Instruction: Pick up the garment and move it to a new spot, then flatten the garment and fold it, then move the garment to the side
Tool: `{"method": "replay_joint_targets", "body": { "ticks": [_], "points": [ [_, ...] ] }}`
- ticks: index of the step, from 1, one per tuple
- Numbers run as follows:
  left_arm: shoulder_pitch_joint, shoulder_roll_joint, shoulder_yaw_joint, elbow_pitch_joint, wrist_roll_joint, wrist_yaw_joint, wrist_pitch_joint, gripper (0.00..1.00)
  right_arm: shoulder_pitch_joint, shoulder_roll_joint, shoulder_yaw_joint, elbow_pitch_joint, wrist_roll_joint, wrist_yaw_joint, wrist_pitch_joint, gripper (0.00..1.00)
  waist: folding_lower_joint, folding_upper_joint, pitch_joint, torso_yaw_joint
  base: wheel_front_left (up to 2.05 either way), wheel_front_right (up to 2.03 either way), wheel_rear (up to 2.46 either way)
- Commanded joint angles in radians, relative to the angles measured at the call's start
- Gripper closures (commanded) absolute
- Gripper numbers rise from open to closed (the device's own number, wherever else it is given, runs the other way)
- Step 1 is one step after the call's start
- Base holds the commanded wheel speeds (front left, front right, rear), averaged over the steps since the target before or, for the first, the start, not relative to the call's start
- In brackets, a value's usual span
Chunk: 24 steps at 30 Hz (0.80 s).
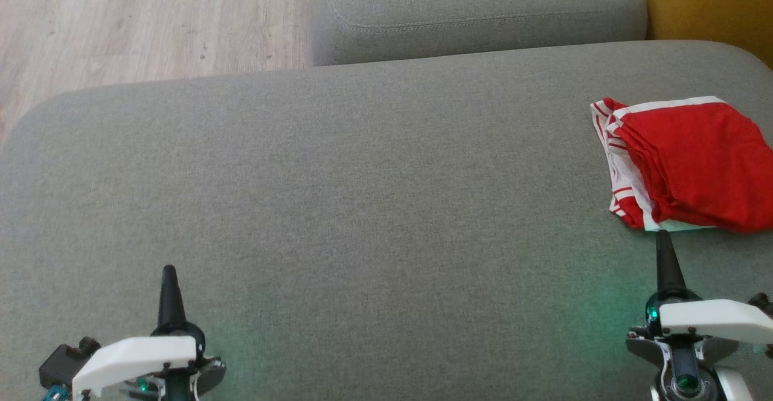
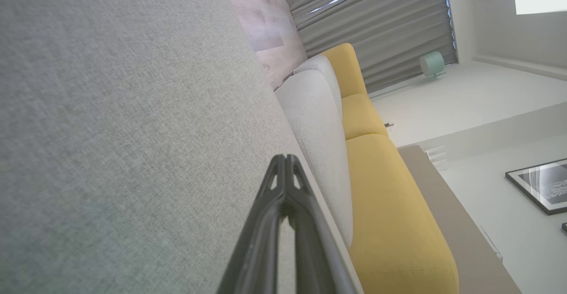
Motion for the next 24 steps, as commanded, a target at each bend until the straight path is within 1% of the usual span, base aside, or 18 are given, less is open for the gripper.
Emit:
{"method": "replay_joint_targets", "body": {
  "ticks": [1, 24],
  "points": [
    [-0.056, 0.016, 0.034, -0.029, -0.026, -0.005, 0.009, 1.00, -0.056, -0.018, 0.007, -0.040, 0.033, 0.003, 0.008, 1.00, 0.0000, 0.0000, -0.001, 0.000, 0.00, 0.00, 0.00],
    [-0.072, 0.016, 0.086, -0.025, -0.239, -0.006, 0.076, 1.00, -0.067, -0.018, -0.020, -0.050, 0.286, 0.004, 0.075, 1.00, 0.0000, 0.0000, -0.010, -0.001, 0.00, 0.00, 0.00]
  ]
}}
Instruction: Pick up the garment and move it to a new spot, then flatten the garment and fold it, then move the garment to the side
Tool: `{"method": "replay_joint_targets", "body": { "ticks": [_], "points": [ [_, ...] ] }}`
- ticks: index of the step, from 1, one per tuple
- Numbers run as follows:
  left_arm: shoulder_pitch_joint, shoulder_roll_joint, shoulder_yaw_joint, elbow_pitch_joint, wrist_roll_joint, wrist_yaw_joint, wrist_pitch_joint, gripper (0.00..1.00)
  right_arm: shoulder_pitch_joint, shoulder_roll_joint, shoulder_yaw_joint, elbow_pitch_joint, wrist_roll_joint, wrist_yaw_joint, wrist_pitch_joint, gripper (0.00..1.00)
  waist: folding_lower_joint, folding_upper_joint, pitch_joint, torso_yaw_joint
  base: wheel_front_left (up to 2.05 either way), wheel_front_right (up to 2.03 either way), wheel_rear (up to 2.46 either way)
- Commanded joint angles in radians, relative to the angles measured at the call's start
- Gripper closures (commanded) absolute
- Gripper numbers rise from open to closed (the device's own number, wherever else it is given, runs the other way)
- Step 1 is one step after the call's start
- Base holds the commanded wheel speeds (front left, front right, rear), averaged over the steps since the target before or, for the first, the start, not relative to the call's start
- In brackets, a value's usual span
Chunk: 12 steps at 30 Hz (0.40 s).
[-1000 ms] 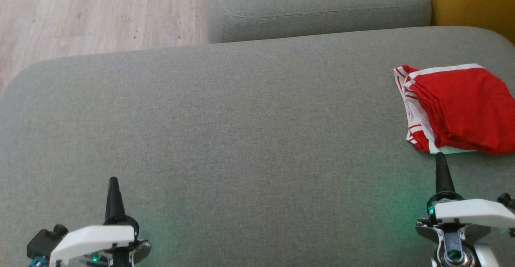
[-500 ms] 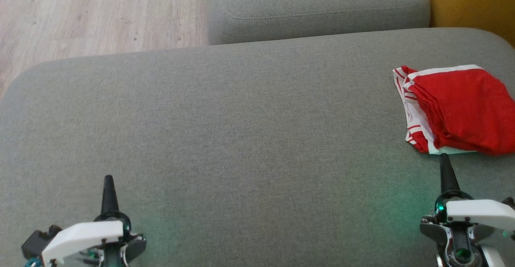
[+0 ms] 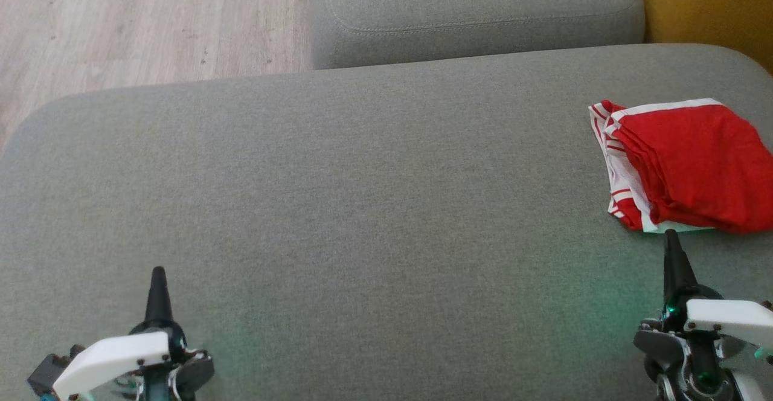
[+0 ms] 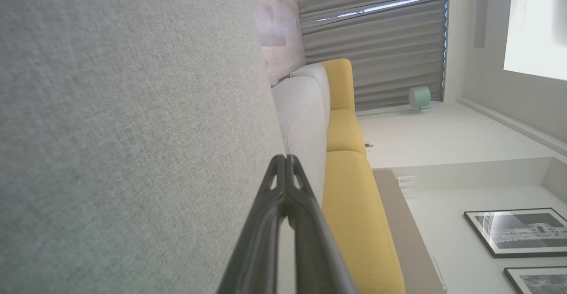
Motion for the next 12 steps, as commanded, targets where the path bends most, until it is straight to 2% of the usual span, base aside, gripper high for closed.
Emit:
{"method": "replay_joint_targets", "body": {
  "ticks": [1, 12],
  "points": [
    [-0.059, 0.016, 0.043, -0.029, -0.027, -0.006, 0.009, 1.00, -0.062, -0.018, 0.011, -0.043, 0.035, 0.004, 0.011, 1.00, 0.0000, 0.0000, -0.001, 0.000, 0.00, 0.00, 0.00],
    [-0.067, 0.016, 0.066, -0.027, -0.120, -0.007, 0.039, 1.00, -0.067, -0.018, -0.001, -0.047, 0.145, 0.004, 0.041, 1.00, 0.0000, 0.0000, -0.005, 0.000, 0.00, 0.00, 0.00]
  ]
}}
